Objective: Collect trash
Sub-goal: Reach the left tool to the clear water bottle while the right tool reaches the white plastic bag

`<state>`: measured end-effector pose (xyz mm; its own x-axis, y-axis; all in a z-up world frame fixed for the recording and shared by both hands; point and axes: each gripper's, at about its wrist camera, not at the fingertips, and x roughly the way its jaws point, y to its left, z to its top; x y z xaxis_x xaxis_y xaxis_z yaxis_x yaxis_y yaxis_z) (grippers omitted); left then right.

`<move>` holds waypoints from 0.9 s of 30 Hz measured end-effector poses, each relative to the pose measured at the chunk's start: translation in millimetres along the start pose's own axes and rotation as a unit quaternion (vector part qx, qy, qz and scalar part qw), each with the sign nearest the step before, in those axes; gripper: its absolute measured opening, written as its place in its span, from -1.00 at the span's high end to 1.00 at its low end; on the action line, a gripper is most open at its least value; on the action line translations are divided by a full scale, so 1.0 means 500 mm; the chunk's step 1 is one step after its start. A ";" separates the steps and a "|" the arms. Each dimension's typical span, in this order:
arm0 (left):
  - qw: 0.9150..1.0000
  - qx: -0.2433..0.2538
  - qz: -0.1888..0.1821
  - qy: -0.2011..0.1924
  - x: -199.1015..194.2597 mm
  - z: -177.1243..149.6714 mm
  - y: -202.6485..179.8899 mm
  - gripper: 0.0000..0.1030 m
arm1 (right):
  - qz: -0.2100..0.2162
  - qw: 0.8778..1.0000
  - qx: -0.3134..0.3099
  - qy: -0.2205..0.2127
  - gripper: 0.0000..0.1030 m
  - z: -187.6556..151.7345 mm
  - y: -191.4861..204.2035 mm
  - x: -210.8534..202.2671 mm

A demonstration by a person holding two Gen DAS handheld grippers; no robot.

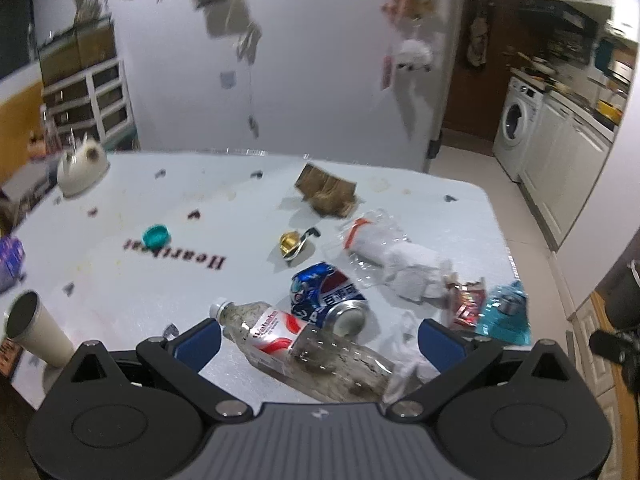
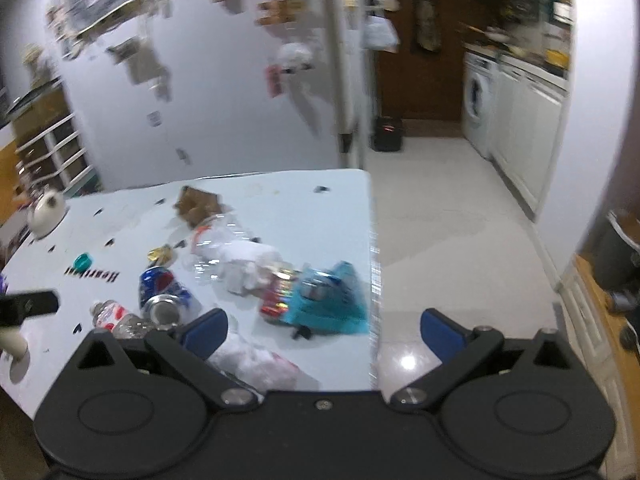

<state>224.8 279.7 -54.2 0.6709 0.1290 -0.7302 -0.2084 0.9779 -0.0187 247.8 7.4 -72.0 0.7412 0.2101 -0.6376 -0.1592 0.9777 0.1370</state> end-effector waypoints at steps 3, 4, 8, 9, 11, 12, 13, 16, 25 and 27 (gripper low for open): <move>0.999 -0.029 -0.001 0.039 0.069 0.007 0.023 -1.00 | 0.019 0.999 -0.027 -0.007 -1.00 0.002 0.041 0.041; 0.998 -0.042 0.000 0.052 0.093 0.006 0.030 -1.00 | 0.023 0.999 -0.035 -0.012 -1.00 0.001 0.052 0.051; 0.990 -0.096 0.006 0.103 0.173 -0.004 0.041 -1.00 | 0.029 0.997 -0.070 -0.011 -1.00 -0.004 0.089 0.092; 0.986 -0.115 0.007 0.119 0.193 -0.006 0.045 -1.00 | 0.031 0.997 -0.076 -0.006 -1.00 -0.007 0.094 0.100; 0.978 -0.149 0.016 0.144 0.227 -0.012 0.049 -1.00 | 0.041 0.995 -0.086 0.009 -1.00 -0.013 0.104 0.119; 0.975 -0.162 0.024 0.153 0.244 -0.015 0.049 -1.00 | 0.043 0.995 -0.088 0.016 -1.00 -0.016 0.106 0.125; 0.972 -0.171 0.033 0.159 0.259 -0.017 0.047 -1.00 | 0.044 0.995 -0.088 0.022 -1.00 -0.018 0.107 0.131; 0.966 -0.187 0.052 0.168 0.294 -0.023 0.039 -1.00 | 0.040 0.995 -0.083 0.034 -1.00 -0.020 0.106 0.149; 0.968 -0.149 0.070 0.189 0.321 -0.057 0.042 -1.00 | 0.041 0.993 -0.086 0.074 -1.00 -0.037 0.096 0.212; 0.970 -0.136 0.076 0.189 0.307 -0.066 0.059 -1.00 | 0.050 0.991 -0.089 0.085 -1.00 -0.043 0.095 0.227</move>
<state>298.1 323.0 -189.5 0.3201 0.1489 -0.9356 -0.4994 0.8657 -0.0331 310.3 77.8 -153.9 0.5982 0.2877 -0.7479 -0.3501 0.9334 0.0790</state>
